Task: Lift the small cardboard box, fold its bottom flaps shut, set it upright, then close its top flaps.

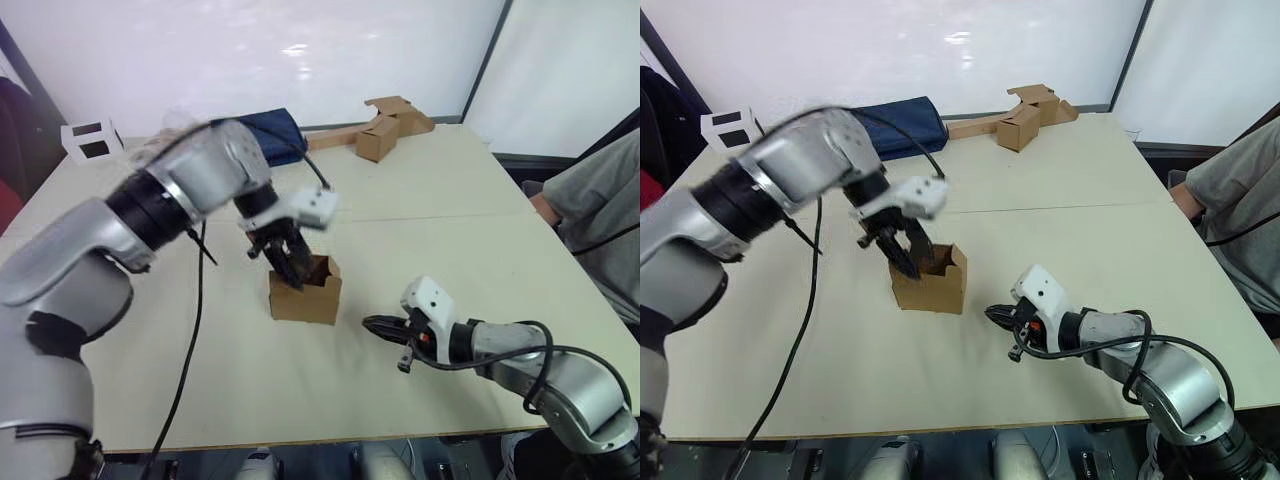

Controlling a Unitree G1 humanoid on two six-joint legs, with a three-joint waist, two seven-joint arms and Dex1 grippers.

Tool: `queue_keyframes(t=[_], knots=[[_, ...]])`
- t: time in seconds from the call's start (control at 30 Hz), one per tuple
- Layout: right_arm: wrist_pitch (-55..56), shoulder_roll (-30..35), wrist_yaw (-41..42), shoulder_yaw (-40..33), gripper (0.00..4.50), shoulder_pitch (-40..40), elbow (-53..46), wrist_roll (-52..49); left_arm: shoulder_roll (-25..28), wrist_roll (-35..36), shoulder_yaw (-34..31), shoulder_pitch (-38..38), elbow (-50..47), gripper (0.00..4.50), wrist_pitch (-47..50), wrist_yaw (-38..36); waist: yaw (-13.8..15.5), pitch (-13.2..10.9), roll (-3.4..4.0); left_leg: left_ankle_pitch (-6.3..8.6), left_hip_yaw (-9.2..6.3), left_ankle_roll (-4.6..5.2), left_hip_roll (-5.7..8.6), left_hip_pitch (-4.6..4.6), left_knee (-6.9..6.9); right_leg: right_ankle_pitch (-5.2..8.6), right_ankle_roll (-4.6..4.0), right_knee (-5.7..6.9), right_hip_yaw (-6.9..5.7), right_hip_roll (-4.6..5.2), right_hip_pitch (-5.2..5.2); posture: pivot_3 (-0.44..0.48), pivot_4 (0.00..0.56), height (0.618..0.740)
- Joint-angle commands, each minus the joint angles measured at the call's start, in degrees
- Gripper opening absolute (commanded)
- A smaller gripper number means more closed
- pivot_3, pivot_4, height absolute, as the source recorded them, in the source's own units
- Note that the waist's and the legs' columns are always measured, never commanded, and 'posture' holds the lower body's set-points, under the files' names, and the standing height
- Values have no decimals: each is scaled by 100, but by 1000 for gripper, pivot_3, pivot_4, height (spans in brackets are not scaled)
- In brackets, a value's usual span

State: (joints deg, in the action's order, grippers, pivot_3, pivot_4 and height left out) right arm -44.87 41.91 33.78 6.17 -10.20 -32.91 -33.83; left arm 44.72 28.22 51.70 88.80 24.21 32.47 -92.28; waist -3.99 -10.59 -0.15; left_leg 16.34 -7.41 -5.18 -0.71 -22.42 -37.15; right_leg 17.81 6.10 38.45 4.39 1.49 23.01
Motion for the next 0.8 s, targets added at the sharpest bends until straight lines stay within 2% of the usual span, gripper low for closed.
queue_keyframes(t=[0.03,0.1,0.2,0.27,0.3,0.33,0.4,0.47,0.57,0.8], knots=[[341,-232,-29,-157,0,-122,273,202,86,197,-1334,-374,354,2188,629,218,2,0,0,0,0,0,0,1,-2,0,0,0,-1,0,-2,0,150,740],[507,-305,-33,-153,0,-110,439,368,188,370,-2048,-886,221,2188,896,649,2,2,4,0,0,0,0,3,-4,0,0,0,-1,2,-6,0,150,740],[689,-447,3,-213,0,-125,748,469,327,871,-3390,-2013,-182,1561,1486,1505,-7,2,3,0,-1,0,-1,4,-3,0,0,2,-1,2,-4,0,150,740],[803,-517,66,-266,0,-119,945,505,279,1173,-4394,-2997,-524,760,1630,2304,-21,3,4,0,-1,0,-3,2,-3,0,0,5,3,2,2,0,150,740],[869,-543,100,-265,0,-122,1050,550,253,1192,-4723,-3448,-692,276,1742,2687,-15,3,5,0,0,-1,-5,2,-2,0,-1,8,4,2,6,0,150,740],[927,-565,131,-252,0,-130,1147,595,231,1144,-4948,-3910,-913,15,1785,3011,1,3,2,-1,-1,-1,-6,-2,-4,1,-2,13,4,4,12,0,150,740],[1016,-609,187,-233,0,-153,1311,661,175,1102,-5262,-4676,-1408,15,1819,3422,5,4,2,-1,-2,-2,-5,-2,-8,1,-3,16,3,6,11,0,150,740],[1145,-758,192,-192,0,-249,1597,758,-223,1153,-5713,-5497,-2009,15,1751,4155,53,5,0,-2,-1,-3,-2,-3,-12,1,-3,19,3,11,9,0,150,740],[1376,-993,129,-122,0,-402,1999,998,-824,798,-5860,-6450,-2788,15,1198,4918,175,8,-4,-2,2,-4,0,0,-21,0,-2,19,2,19,1,0,150,740],[1548,-1246,80,-1,0,-490,2253,1402,-1755,317,-5779,-7105,-3138,15,507,5754,273,13,-6,-3,8,-5,1,3,-22,-1,-2,21,2,17,-1,0,150,740]])
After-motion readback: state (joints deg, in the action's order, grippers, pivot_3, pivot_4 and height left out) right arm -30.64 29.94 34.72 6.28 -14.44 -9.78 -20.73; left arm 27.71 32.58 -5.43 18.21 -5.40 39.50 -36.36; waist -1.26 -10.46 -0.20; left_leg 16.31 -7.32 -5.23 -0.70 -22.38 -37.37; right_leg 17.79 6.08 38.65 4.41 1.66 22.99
